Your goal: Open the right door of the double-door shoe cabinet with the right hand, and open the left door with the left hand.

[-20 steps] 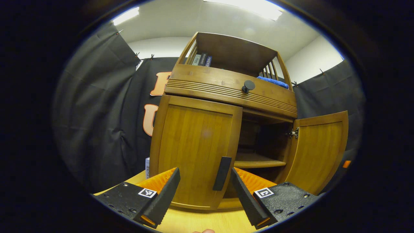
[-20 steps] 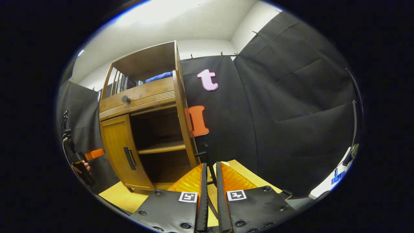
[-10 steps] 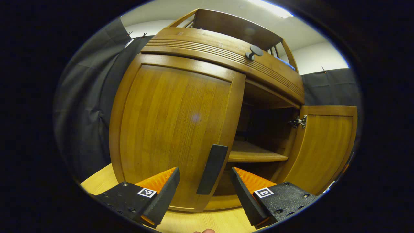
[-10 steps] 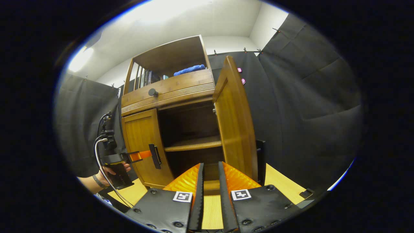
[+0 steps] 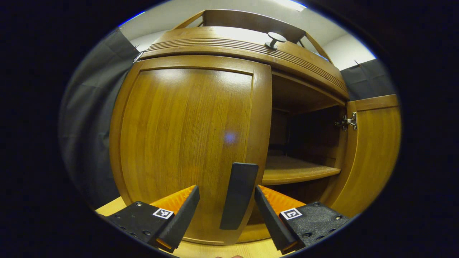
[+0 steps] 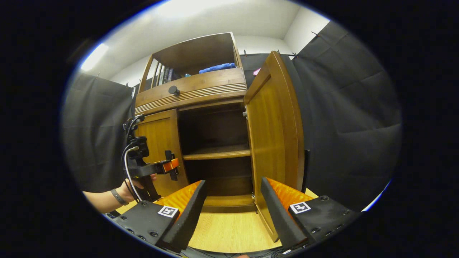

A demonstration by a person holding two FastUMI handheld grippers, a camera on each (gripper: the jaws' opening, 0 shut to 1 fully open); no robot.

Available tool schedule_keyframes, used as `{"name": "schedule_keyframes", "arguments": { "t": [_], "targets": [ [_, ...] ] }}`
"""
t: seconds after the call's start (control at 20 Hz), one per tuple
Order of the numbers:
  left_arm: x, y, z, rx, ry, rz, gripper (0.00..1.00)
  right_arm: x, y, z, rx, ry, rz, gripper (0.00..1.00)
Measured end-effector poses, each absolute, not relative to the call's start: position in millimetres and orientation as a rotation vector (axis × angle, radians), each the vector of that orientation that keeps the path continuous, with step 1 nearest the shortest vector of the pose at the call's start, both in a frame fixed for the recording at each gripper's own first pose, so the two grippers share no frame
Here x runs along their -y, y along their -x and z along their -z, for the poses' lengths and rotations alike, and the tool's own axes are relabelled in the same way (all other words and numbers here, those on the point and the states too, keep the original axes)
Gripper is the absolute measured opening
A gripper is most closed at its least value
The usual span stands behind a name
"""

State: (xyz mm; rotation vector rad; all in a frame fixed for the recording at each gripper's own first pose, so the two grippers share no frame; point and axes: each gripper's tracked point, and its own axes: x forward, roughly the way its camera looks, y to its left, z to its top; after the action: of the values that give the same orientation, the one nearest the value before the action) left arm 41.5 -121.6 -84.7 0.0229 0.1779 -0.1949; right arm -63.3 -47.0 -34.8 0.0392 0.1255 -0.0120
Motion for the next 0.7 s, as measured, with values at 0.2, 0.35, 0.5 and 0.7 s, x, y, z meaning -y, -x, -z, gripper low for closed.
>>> {"name": "schedule_keyframes", "arguments": {
  "t": [0.2,0.35,0.5,0.7],
  "targets": [
    [121.1,-47.5,90.3,-0.180,-0.041,0.201,0.80,46.8,66.4,40.4,-0.145,-0.026,0.010,1.00],
    [135.4,-40.7,99.8,-0.216,-0.032,0.270,0.57,44.3,62.3,41.2,-0.156,-0.027,0.009,1.00],
    [133.3,-44.4,92.3,-0.183,-0.048,0.241,0.28,41.7,66.8,41.5,-0.155,-0.019,0.014,1.00],
    [121.9,-11.9,84.4,-0.208,-0.022,0.215,0.28,43.3,74.2,40.6,-0.154,-0.006,0.030,1.00]
  ]
}}
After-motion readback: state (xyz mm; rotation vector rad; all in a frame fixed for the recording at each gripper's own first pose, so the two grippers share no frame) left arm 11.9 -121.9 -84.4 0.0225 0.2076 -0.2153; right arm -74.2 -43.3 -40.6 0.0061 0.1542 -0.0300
